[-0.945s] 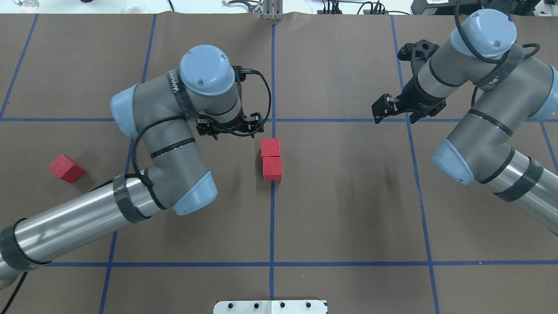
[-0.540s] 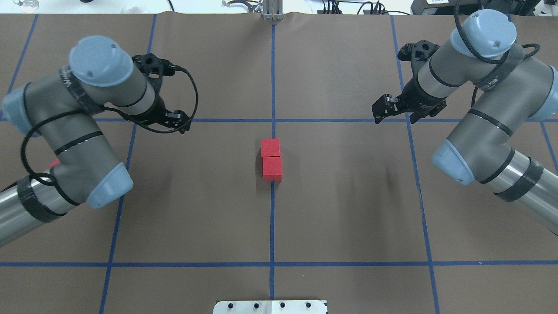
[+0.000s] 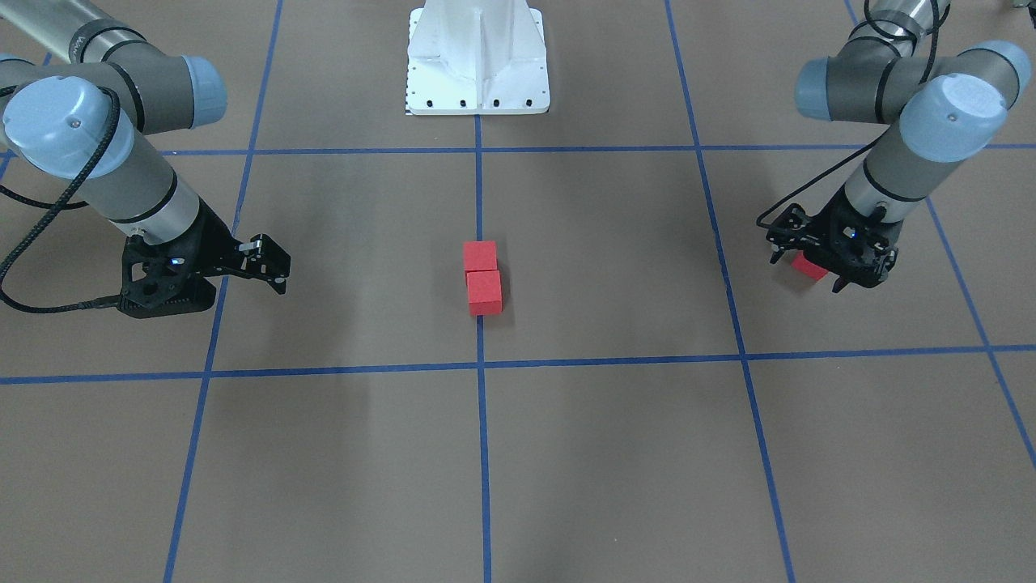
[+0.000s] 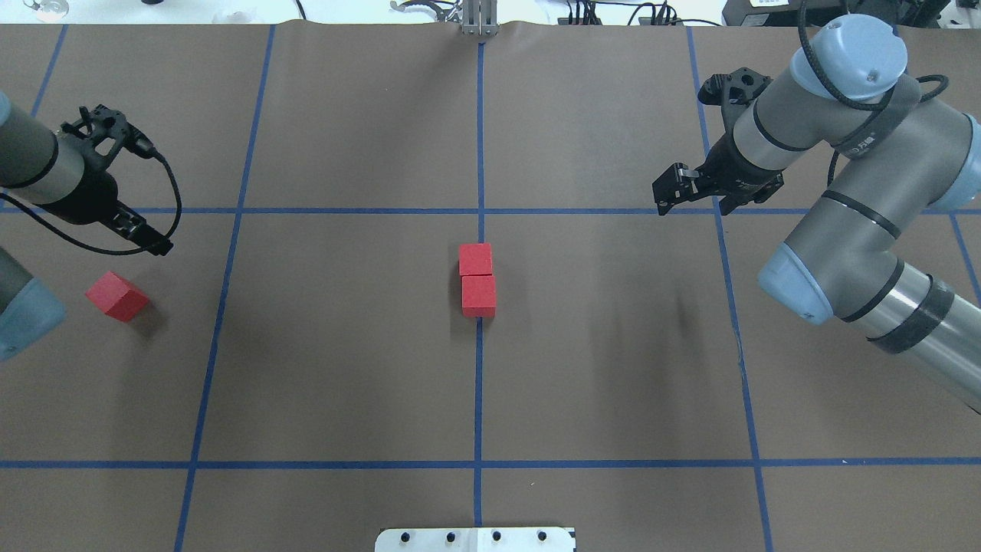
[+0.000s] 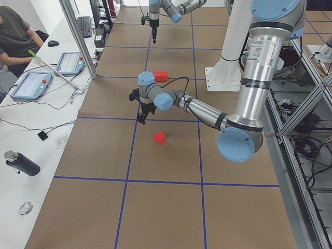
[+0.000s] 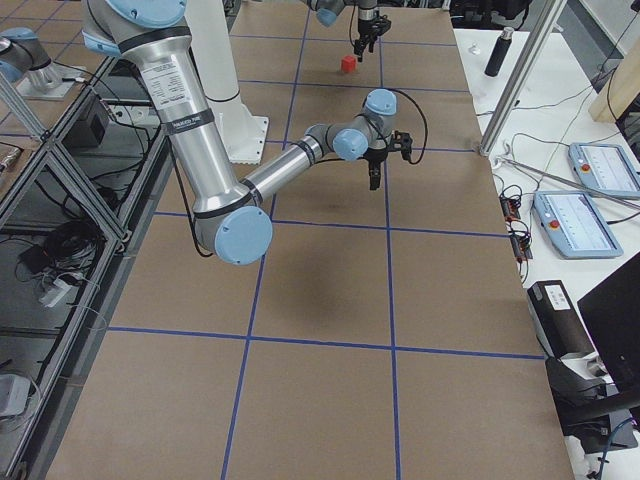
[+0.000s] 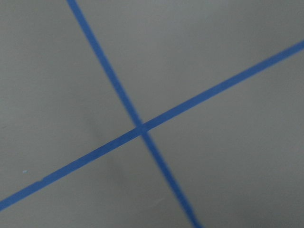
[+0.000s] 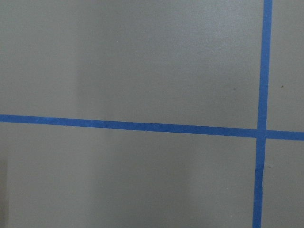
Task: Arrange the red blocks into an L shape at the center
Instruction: 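Lower the left gripper onto the remaining red cube and grasp it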
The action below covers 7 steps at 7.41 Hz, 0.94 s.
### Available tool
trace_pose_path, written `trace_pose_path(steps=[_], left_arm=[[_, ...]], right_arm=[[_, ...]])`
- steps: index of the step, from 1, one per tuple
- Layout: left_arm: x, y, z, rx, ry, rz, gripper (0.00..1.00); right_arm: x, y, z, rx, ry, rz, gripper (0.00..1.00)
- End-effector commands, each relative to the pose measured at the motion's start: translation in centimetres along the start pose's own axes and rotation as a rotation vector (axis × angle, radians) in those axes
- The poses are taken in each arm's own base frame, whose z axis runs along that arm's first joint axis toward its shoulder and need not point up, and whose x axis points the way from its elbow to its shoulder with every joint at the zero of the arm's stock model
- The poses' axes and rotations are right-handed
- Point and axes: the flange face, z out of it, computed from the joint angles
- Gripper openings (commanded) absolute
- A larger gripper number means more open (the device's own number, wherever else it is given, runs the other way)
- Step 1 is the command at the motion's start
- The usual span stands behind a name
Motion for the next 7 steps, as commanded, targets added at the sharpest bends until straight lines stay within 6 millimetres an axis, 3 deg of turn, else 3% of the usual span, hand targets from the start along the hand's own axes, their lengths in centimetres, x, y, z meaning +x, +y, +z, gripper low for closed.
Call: trace_pose_path(steps=[1, 3, 7], left_arm=[[-2.0, 5.2, 0.9, -0.028, -0.002, 0.044, 1.00], [-1.9, 5.7, 2.0, -0.051, -0.007, -0.043, 1.00], [-1.3, 6.2, 4.8, -0.096, 0.001, -0.040, 1.00]], right_arm=[[-0.1, 0.1, 0.3, -0.003, 0.002, -0.001, 1.00], [-0.1, 0.1, 0.4, -0.005, 0.003, -0.001, 1.00], [-0.2, 0.2, 0.4, -0.007, 0.003, -0.002, 1.00]])
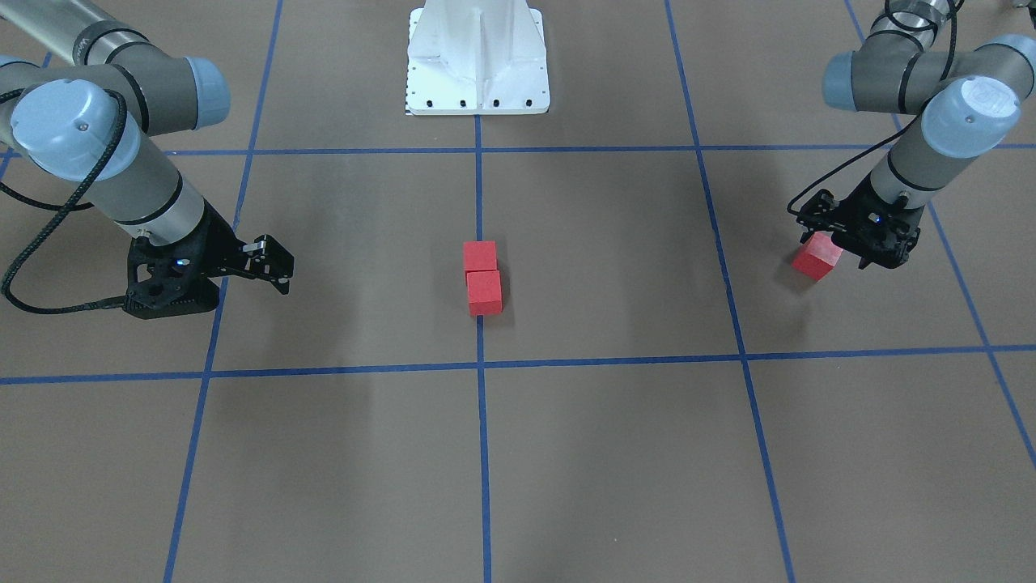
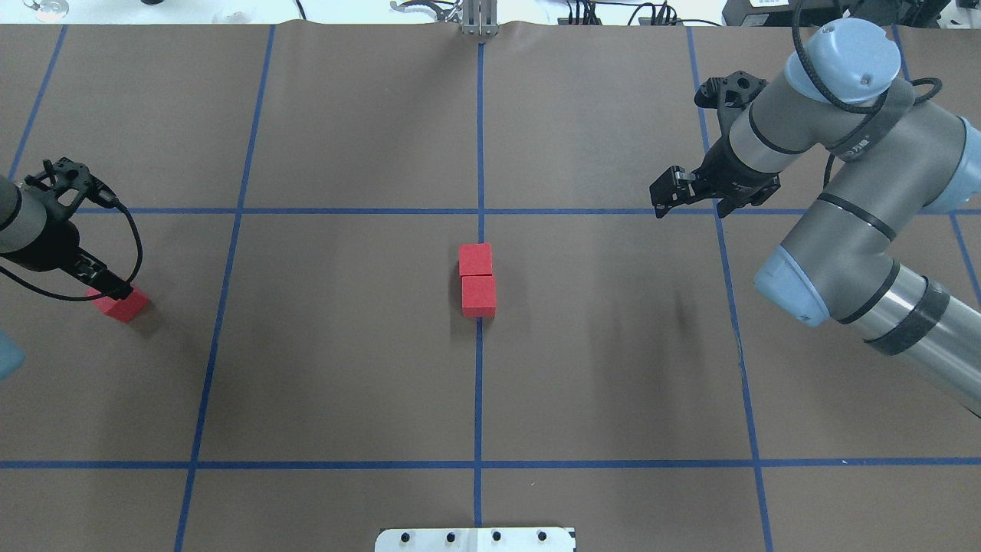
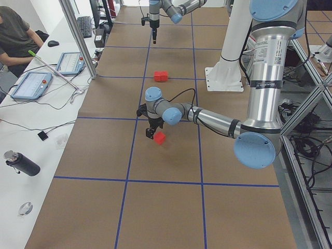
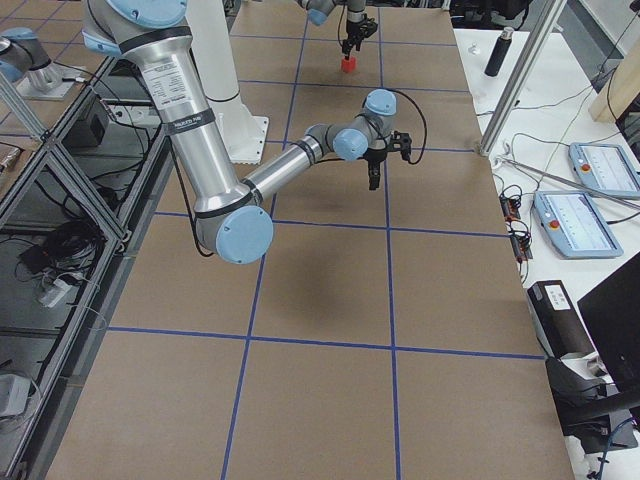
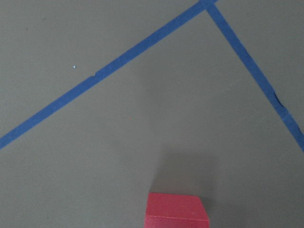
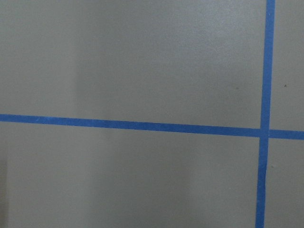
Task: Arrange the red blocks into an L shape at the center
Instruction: 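Lower the left gripper onto the remaining red cube and grasp it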
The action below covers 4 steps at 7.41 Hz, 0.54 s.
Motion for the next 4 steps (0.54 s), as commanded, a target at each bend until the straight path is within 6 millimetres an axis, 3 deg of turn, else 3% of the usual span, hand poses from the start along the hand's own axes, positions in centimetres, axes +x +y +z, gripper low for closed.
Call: trace_pose_path(steps=[1, 4], left_arm=[[0.06, 0.33, 1.68, -0.018, 0.005, 0.002, 1.00], [0.19, 0.00, 1.96, -0.010, 0.010, 0.010, 0.99]], right_arm=[[0.06, 0.03, 0.09, -0.001, 0.001, 0.001, 1.00], [-0.15, 0.06, -0.14, 0.002, -0.003, -0.001, 1.00]])
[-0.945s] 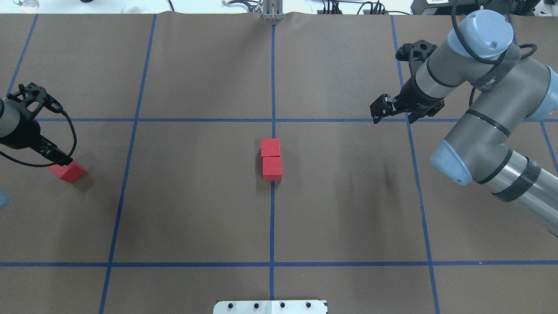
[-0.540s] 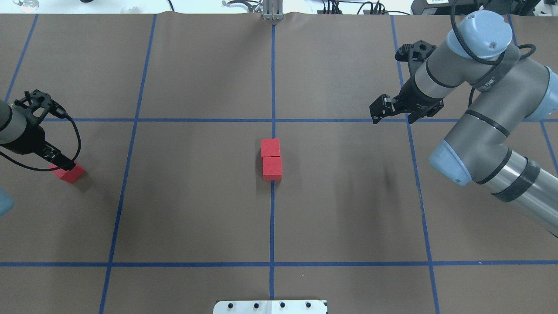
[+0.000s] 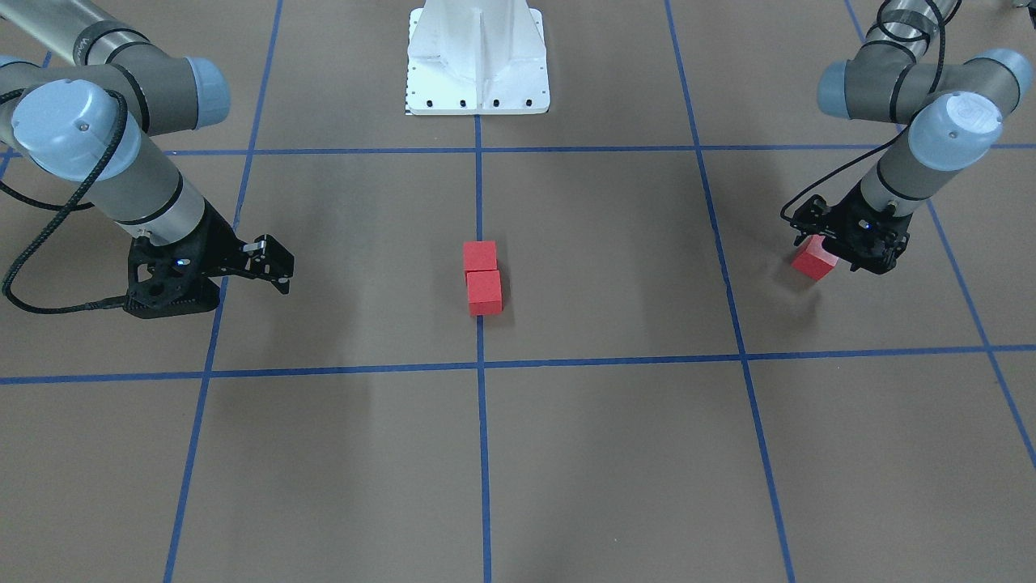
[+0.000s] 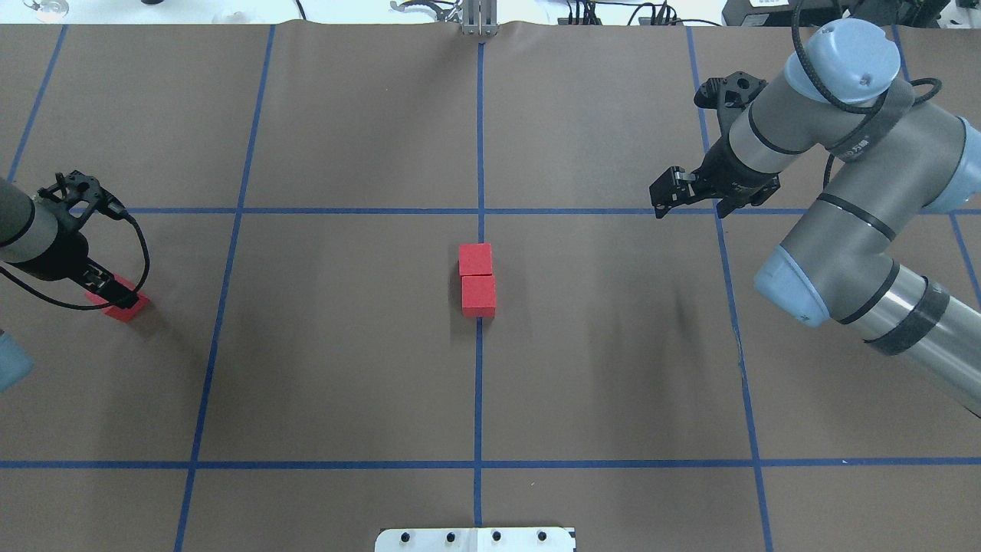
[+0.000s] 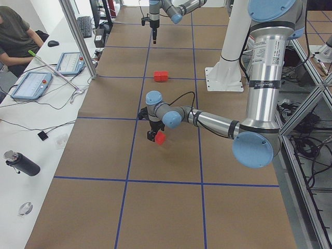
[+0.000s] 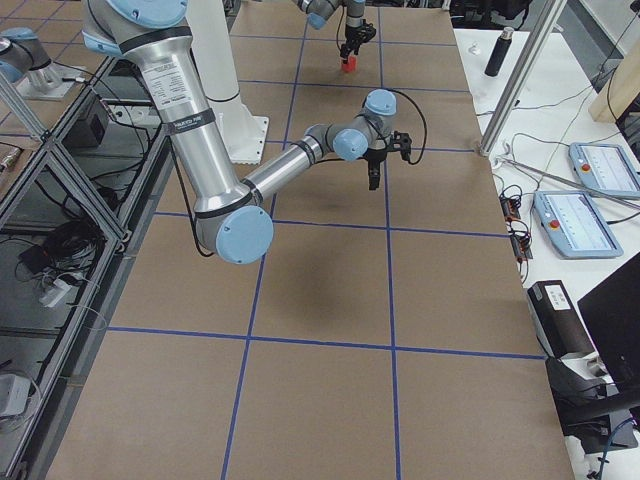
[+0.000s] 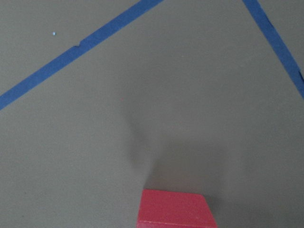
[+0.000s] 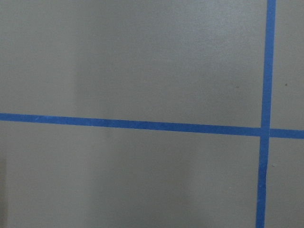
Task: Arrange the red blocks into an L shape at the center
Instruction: 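Lower the left gripper onto the remaining red cube and grasp it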
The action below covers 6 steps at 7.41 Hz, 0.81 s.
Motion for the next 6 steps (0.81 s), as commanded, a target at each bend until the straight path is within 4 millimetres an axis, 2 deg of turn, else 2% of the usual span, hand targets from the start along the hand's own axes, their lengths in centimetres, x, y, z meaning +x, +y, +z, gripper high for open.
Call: trace_pose_path(steps=[1, 2, 3, 4, 5, 6], left_arm=[[0.25, -0.36, 0.12, 0.003, 0.003, 0.005, 0.90], [0.25, -0.42, 0.15, 0.003, 0.003, 0.002, 0.63], [0.34, -0.39, 0.30, 0.000, 0.003, 0.005, 0.55], [0.33, -0.38, 0.32, -0.002, 0.003, 0.004, 0.55], [0.24, -0.33, 0.44, -0.004, 0.003, 0.003, 0.47], [0.73, -0.82, -0.03, 0.005, 0.011, 0.005, 0.00]], right_arm=[[-0.10, 0.02, -0.11, 0.001, -0.002, 0.000, 1.00], [-0.14, 0.04, -0.17, 0.002, -0.003, -0.001, 1.00], [-0.05, 0.07, -0.12, 0.001, -0.002, 0.000, 1.00], [-0.05, 0.07, -0.12, 0.001, -0.002, 0.000, 1.00], [-0.10, 0.02, -0.11, 0.001, -0.002, 0.000, 1.00], [0.03, -0.04, 0.08, -0.001, 0.001, 0.001, 1.00]])
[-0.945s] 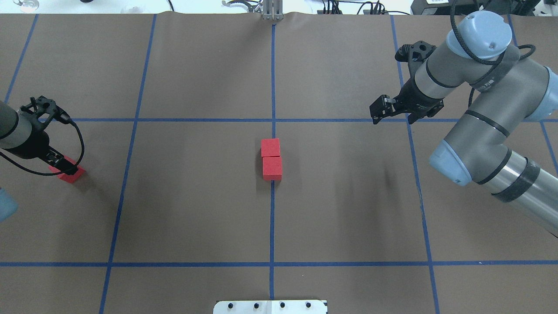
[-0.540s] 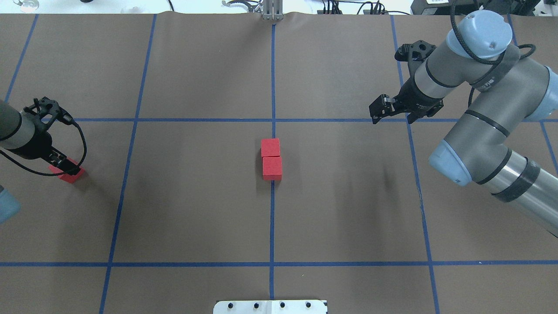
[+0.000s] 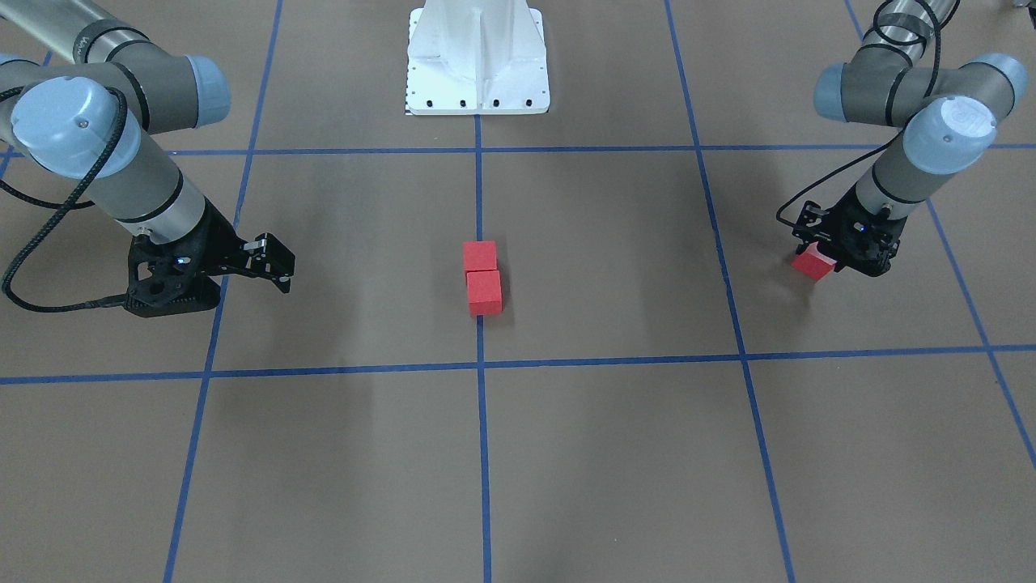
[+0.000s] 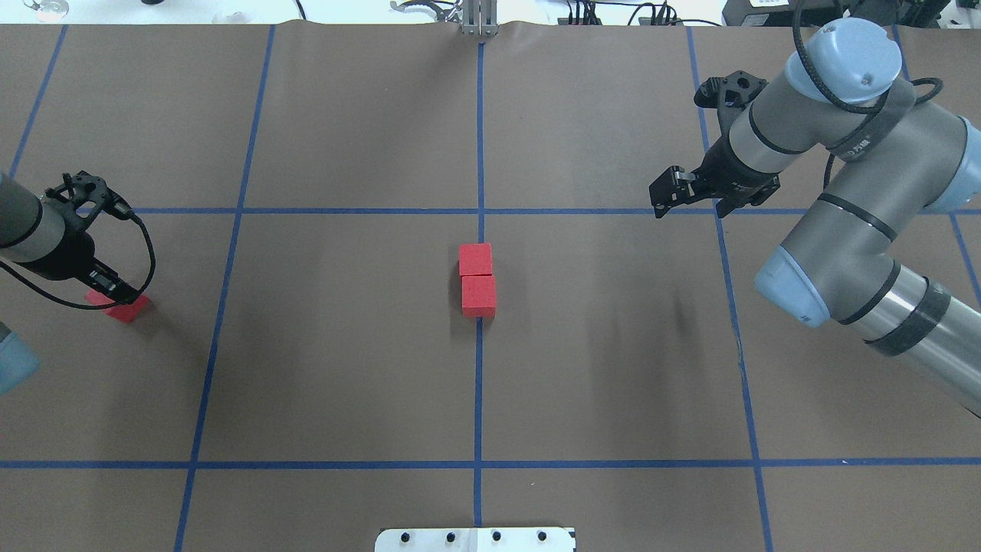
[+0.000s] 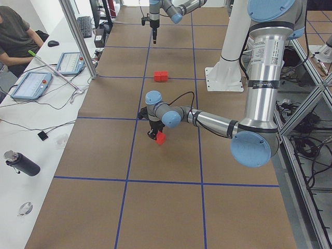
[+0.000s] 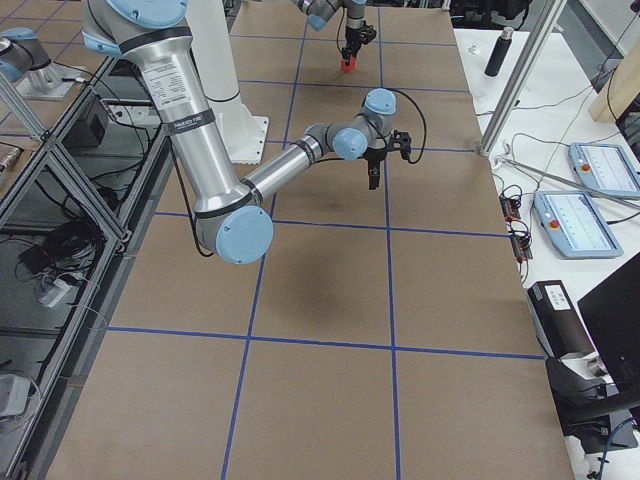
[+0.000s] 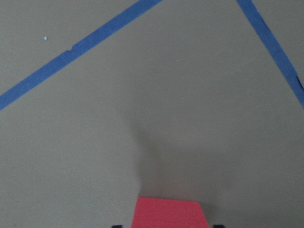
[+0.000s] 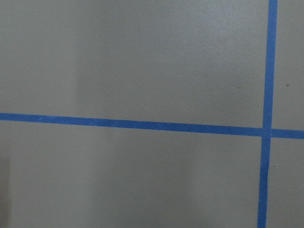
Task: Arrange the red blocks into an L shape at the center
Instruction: 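Carry the red cube with the left gripper beside the two-cube row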
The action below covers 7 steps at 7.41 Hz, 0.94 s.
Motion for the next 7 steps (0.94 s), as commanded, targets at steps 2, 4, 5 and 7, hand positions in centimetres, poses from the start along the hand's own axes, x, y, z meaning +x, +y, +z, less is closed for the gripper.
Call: trace_pose_path(steps=[2, 4, 5, 7], left_arm=[[2.2, -2.7, -3.8, 0.027, 0.070, -0.005, 0.00], [5.0, -7.6, -13.1, -0.001, 0.040, -0.186, 0.00], [6.5, -8.9, -15.0, 0.013, 0.026, -0.338, 0.00], [11.3, -10.7, -14.9, 0.015, 0.055, -0.646, 0.00]], right_arm=[[0.2, 0.0, 0.2, -0.003, 0.003, 0.000, 1.00], [0.1, 0.0, 0.1, -0.002, 0.002, 0.001, 1.00], [0.1, 0.0, 0.1, -0.002, 0.002, 0.001, 1.00], [0.1, 0.0, 0.1, -0.001, 0.001, -0.002, 1.00]])
